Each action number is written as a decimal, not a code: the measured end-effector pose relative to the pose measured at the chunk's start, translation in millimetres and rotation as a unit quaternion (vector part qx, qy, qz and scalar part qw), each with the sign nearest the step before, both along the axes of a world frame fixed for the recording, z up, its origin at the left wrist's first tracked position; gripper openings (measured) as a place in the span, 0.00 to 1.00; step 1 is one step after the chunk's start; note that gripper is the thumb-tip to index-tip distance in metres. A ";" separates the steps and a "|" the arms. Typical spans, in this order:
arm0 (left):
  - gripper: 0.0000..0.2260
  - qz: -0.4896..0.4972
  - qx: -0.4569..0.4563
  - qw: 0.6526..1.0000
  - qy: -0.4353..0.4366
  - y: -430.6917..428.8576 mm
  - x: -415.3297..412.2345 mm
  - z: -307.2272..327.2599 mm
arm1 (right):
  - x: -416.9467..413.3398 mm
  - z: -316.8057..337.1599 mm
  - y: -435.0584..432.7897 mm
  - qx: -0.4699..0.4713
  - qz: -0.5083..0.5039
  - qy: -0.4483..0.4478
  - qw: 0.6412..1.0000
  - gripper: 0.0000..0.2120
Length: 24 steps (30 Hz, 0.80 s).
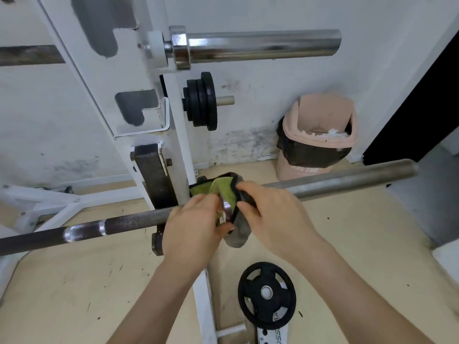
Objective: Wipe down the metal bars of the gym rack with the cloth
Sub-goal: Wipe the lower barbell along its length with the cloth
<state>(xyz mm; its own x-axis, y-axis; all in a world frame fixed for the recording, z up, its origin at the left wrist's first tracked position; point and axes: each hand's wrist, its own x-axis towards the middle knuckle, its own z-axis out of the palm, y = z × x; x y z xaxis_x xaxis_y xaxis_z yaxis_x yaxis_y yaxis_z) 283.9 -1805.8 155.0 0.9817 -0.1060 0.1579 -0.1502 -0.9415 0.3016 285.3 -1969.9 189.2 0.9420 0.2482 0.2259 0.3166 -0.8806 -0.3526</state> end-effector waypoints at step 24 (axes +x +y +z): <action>0.20 -0.014 -0.130 0.990 0.056 -3.0 0.6 18.6 | 73.9 -3.2 -27.2 -0.022 -0.117 0.081 0.990 0.14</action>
